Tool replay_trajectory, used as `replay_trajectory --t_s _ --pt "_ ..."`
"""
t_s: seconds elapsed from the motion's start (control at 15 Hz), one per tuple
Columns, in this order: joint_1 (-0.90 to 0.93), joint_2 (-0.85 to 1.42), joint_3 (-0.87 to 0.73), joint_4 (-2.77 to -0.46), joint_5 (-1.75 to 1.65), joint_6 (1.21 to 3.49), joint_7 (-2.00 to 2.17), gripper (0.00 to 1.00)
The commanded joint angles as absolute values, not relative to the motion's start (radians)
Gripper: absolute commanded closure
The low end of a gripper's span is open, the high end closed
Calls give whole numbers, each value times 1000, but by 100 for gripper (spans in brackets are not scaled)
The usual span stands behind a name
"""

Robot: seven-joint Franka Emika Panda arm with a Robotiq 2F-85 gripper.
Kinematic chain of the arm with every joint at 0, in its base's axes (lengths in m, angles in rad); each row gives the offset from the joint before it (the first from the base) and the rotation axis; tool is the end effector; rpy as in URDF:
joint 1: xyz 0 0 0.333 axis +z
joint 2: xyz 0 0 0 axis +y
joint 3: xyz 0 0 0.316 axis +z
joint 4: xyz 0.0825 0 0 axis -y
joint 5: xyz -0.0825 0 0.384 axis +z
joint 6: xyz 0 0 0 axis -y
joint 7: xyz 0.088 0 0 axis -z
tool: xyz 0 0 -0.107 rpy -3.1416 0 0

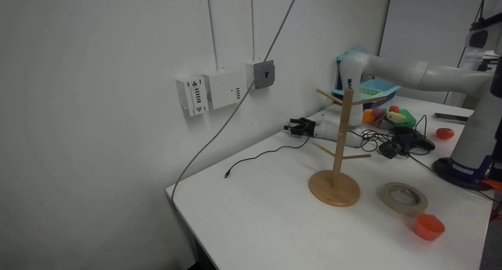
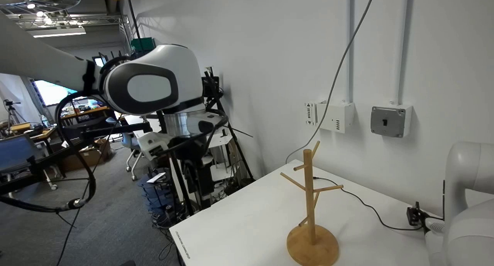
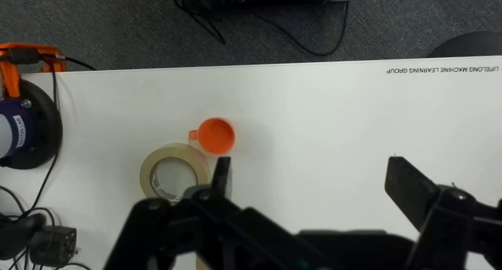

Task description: Hang the orange cup on the wooden rack on the table

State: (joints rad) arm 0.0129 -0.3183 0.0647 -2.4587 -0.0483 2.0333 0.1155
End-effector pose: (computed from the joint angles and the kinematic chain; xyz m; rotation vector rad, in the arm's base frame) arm 0.4224 0.0302 0.4054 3.0653 -0.0281 -0.1559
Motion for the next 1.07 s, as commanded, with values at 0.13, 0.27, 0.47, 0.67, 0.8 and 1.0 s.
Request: replay_trajectory --t_s 0.13,0.27,0.47,0.67,0.8,1.0 --pt "14 -305 55 -2452 -49 2032 116 0" --pt "13 -292 59 -2451 -60 2041 123 0" --pt "5 -251 67 -2467 -82 2089 159 0" --pt "2 -191 69 -2486 -101 2159 203 0" --pt "2 -144 68 -2488 -121 2209 236 0" --pt "6 -71 62 -2475 -127 2282 277 0"
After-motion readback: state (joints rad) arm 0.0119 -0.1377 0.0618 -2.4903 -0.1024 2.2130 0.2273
